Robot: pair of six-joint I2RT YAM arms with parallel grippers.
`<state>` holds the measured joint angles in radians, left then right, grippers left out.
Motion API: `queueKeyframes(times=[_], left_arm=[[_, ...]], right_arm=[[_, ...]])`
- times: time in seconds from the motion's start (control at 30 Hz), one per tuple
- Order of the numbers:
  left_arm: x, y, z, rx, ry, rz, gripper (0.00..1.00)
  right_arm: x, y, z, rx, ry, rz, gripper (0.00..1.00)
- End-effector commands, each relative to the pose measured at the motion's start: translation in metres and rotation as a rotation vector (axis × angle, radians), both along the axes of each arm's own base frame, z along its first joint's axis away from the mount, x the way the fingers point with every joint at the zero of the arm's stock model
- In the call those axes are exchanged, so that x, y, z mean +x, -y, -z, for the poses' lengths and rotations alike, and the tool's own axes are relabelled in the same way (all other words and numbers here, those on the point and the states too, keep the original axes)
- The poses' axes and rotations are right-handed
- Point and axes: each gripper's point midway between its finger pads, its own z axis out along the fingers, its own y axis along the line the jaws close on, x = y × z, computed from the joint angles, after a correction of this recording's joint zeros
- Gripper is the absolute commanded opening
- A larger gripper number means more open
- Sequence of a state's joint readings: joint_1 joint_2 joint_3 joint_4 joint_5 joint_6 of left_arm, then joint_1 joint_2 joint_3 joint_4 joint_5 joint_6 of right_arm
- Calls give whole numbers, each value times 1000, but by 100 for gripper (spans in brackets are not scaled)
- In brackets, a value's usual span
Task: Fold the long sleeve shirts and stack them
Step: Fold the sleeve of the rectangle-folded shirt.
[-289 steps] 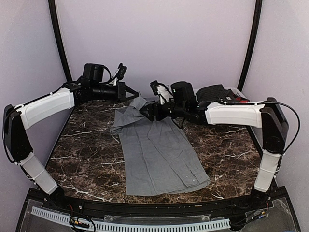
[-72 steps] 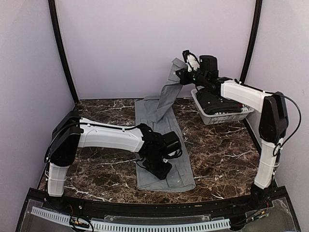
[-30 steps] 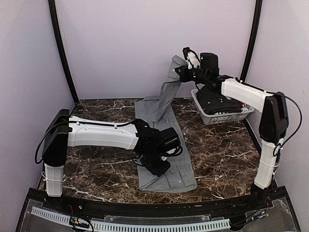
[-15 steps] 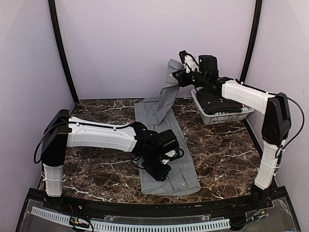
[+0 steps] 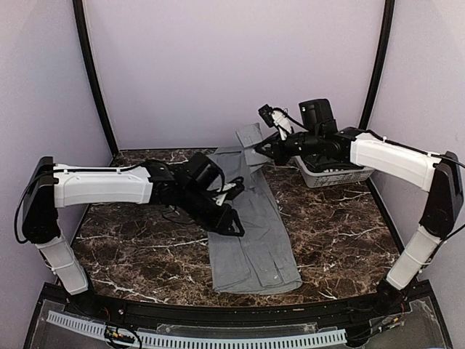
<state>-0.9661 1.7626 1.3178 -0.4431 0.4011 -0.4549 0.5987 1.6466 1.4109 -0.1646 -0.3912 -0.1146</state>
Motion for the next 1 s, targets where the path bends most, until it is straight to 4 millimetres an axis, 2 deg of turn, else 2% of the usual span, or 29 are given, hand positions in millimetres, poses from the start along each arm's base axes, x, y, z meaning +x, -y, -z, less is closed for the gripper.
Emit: queueKeyframes(times=[0.0, 0.1, 0.2, 0.3, 0.57, 0.7, 0.83, 0.97], left_arm=[[24, -13, -67, -272, -2, -113, 38], [54, -43, -75, -273, 34, -257, 37], [76, -71, -63, -217, 44, -397, 37], [90, -87, -54, -203, 33, -474, 38], [101, -88, -11, -151, -37, -535, 38], [100, -87, 5, -130, -60, -539, 38], [102, -89, 15, -112, -60, -549, 38], [107, -87, 24, -104, -56, -554, 38]], right_arm=[[-49, -10, 41, -136, -120, -116, 0], [-72, -14, 67, -213, -192, -149, 0], [-98, -21, 92, -284, -251, -188, 0], [-115, -24, 116, -349, -299, -200, 0], [-151, -46, 168, -429, -414, -241, 0], [-160, -46, 194, -474, -457, -235, 0], [-169, -47, 200, -472, -472, -250, 1], [-167, -53, 198, -447, -462, -236, 5]])
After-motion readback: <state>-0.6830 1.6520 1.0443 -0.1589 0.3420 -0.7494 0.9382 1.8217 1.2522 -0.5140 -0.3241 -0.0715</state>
